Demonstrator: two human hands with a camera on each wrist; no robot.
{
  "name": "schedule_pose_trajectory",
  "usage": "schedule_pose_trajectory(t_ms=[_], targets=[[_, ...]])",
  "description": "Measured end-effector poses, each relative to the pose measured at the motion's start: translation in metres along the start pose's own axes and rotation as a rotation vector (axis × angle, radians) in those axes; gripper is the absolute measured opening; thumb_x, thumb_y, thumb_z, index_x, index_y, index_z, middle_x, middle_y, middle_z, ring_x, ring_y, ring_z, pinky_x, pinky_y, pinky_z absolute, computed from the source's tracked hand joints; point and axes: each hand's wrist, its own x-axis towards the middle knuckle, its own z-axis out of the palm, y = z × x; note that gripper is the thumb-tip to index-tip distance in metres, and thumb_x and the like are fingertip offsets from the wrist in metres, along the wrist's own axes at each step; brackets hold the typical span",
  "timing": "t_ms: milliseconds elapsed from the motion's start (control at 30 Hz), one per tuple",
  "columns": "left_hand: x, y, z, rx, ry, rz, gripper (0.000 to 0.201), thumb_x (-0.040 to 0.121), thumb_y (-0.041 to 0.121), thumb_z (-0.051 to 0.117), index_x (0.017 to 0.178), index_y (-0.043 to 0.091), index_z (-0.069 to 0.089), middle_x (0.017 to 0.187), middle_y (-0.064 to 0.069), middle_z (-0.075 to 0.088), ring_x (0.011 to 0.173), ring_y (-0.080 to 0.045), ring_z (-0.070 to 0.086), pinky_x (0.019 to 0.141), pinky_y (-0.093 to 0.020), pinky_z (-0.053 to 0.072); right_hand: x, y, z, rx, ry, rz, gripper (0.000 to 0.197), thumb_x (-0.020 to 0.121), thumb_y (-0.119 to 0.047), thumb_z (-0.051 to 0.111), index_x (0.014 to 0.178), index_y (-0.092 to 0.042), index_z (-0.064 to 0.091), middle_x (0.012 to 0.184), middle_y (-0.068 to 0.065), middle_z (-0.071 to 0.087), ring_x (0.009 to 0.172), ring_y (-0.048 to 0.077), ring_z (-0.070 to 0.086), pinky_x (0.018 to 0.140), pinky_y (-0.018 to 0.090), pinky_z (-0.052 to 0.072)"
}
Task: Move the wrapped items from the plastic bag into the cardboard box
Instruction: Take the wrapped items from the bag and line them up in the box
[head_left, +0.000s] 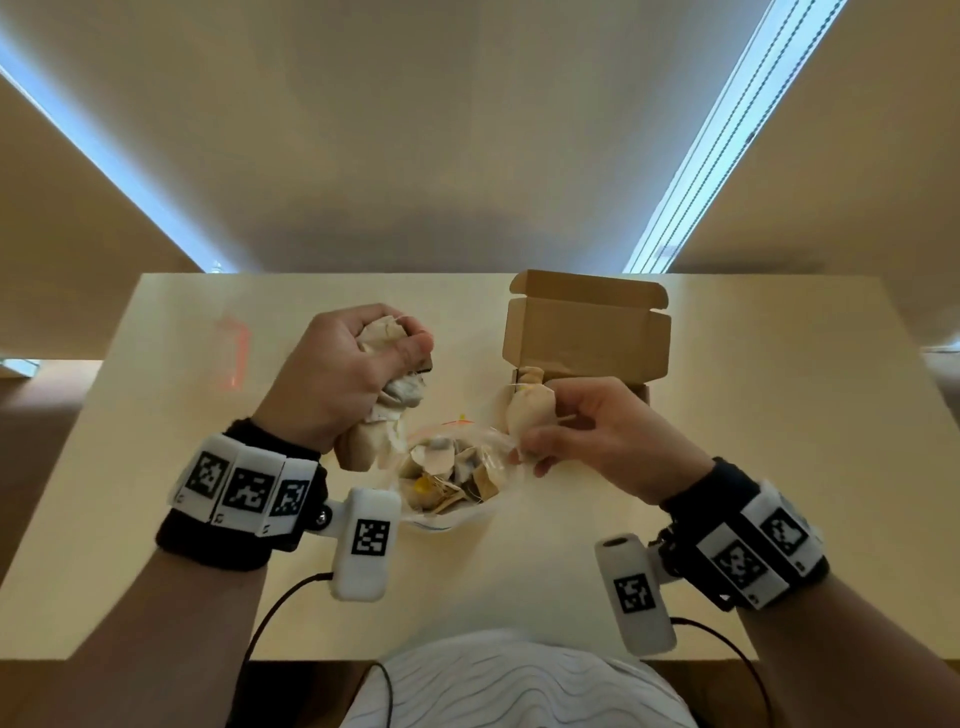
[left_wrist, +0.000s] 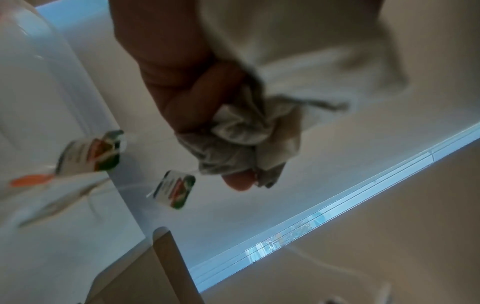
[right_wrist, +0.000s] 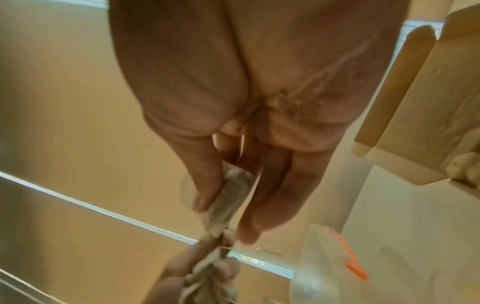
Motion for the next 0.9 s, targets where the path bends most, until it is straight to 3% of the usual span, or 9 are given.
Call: schedule_pose_trajectory(t_ms=[133,233,400,467,567,633,733,800,900], targets=[[0.002,-0.019,0.004,0.180,0.010,-0.008,0.006,0.086,0.014,0.073,0.082,0.011,0.072,0.074,0.000,0.074,0.063,-0.006,0.068,0.057,-0.015,0.051,0.001,-0.012,0.001,0.167,0.178,-0.146,0.013,0.090,-0.012,0.063,0.097,-0.006,0.072,0.088,0.006,0.074,0.079,0.017,0.068,0.073,0.031,0.055],[-0.003,-0.032,0.008,0.221,-0.039,-0.060,0.006,0.085,0.016,0.075,0.079,0.015,0.073,0.072,0.003,0.074,0.064,-0.003,0.068,0.059,-0.014,0.048,0.004,-0.021,-0.001,0.255,0.265,-0.186,0.020,0.088,-0.012,0.064,0.104,-0.001,0.070,0.086,-0.001,0.073,0.074,0.008,0.063,0.069,0.026,0.050],[-0.015,-0.037,0.020,0.124,-0.147,-0.098,0.006,0.081,0.015,0.078,0.084,0.016,0.074,0.078,0.001,0.075,0.070,-0.008,0.070,0.064,-0.018,0.052,0.018,-0.026,0.001,0.384,0.357,-0.183,0.041,0.078,-0.027,0.071,0.115,-0.011,0.069,0.107,0.003,0.074,0.104,0.025,0.068,0.085,0.040,0.055],[-0.019,-0.036,0.025,0.096,-0.167,-0.106,0.012,0.079,0.017,0.079,0.088,0.016,0.071,0.082,-0.005,0.075,0.069,-0.012,0.070,0.062,-0.020,0.053,0.023,-0.028,0.005,0.288,0.432,-0.215,0.029,0.082,-0.022,0.070,0.109,-0.010,0.071,0.097,0.000,0.076,0.091,0.013,0.070,0.074,0.030,0.057],[-0.028,-0.031,0.031,-0.049,-0.209,-0.133,0.019,0.079,0.012,0.079,0.090,0.009,0.063,0.077,-0.013,0.072,0.062,-0.014,0.065,0.056,-0.023,0.051,0.026,-0.026,0.008,0.039,0.586,-0.291,0.019,0.085,-0.011,0.072,0.105,-0.010,0.072,0.080,-0.008,0.072,0.068,-0.002,0.066,0.063,0.011,0.050],[-0.032,-0.026,0.034,-0.197,-0.222,-0.151,0.020,0.077,0.010,0.077,0.088,0.006,0.061,0.071,-0.007,0.067,0.060,-0.012,0.063,0.055,-0.022,0.051,0.027,-0.020,0.010,-0.274,0.664,-0.319,0.016,0.082,-0.018,0.078,0.097,-0.016,0.076,0.072,-0.021,0.064,0.064,-0.007,0.061,0.059,0.005,0.043],[-0.032,-0.019,0.036,-0.313,-0.205,-0.148,0.017,0.073,0.016,0.075,0.083,0.007,0.065,0.073,-0.007,0.063,0.061,-0.013,0.059,0.056,-0.023,0.050,0.026,-0.010,0.018,-0.597,0.630,-0.337,0.005,0.085,-0.023,0.077,0.083,-0.019,0.077,0.070,-0.025,0.056,0.065,-0.005,0.055,0.058,0.006,0.037],[-0.031,-0.014,0.036,-0.378,-0.213,-0.186,0.011,0.075,0.018,0.072,0.081,0.011,0.068,0.077,-0.015,0.058,0.058,-0.018,0.056,0.054,-0.027,0.050,0.024,-0.005,0.021,-0.594,0.535,-0.371,0.019,0.091,-0.017,0.070,0.074,-0.026,0.067,0.072,-0.025,0.056,0.067,-0.004,0.057,0.060,0.006,0.039],[-0.028,-0.008,0.035,-0.483,-0.253,-0.310,0.010,0.075,0.016,0.069,0.083,0.010,0.071,0.086,-0.017,0.053,0.059,-0.024,0.053,0.051,-0.027,0.050,0.020,-0.003,0.023,-0.539,0.464,-0.415,0.012,0.094,-0.011,0.066,0.085,-0.010,0.073,0.084,-0.013,0.068,0.075,0.000,0.064,0.065,0.010,0.049]])
